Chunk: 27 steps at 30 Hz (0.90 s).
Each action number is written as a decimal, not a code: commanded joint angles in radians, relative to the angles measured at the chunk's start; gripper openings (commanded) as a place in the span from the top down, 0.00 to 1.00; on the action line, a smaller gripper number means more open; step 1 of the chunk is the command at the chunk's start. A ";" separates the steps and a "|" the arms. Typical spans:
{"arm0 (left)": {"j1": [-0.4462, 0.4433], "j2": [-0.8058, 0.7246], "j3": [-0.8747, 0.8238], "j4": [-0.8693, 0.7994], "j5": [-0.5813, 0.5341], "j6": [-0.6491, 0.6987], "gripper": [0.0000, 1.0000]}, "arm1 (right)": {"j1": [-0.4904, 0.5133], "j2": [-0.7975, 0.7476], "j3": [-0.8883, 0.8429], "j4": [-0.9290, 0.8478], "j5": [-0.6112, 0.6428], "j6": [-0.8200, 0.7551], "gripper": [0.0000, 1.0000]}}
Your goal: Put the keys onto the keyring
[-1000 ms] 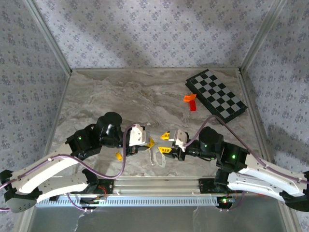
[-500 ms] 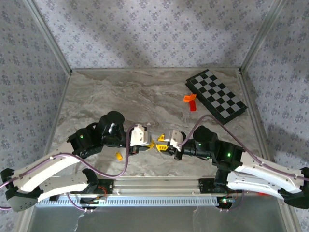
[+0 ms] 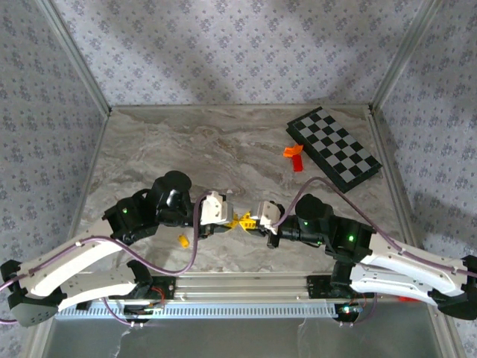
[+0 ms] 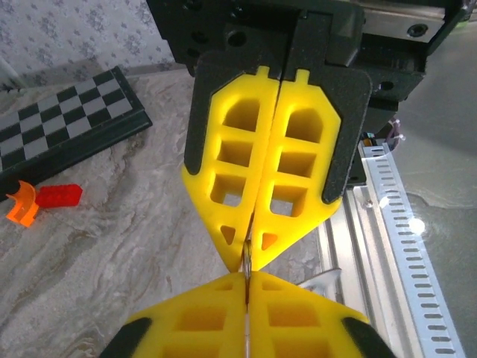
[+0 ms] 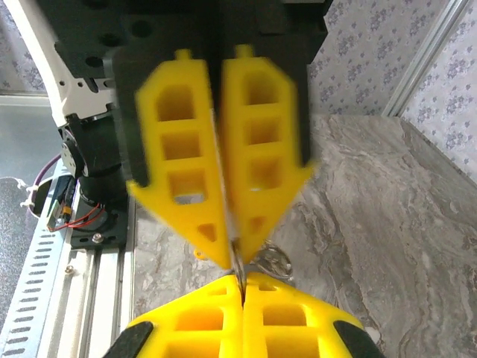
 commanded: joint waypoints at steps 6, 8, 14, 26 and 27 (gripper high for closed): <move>-0.005 -0.120 -0.121 0.268 -0.031 -0.122 0.69 | -0.007 -0.106 -0.063 0.139 -0.041 0.067 1.00; -0.005 -0.156 -0.171 0.352 -0.032 -0.167 0.69 | -0.022 -0.129 -0.086 0.184 -0.068 0.096 1.00; -0.004 -0.209 -0.242 0.501 0.020 -0.259 0.71 | -0.108 -0.175 -0.149 0.334 -0.177 0.219 1.00; -0.005 -0.182 -0.272 0.578 0.059 -0.297 0.72 | -0.202 -0.172 -0.227 0.537 -0.206 0.360 1.00; -0.005 -0.174 -0.272 0.583 0.062 -0.297 0.72 | -0.203 -0.171 -0.227 0.540 -0.214 0.359 1.00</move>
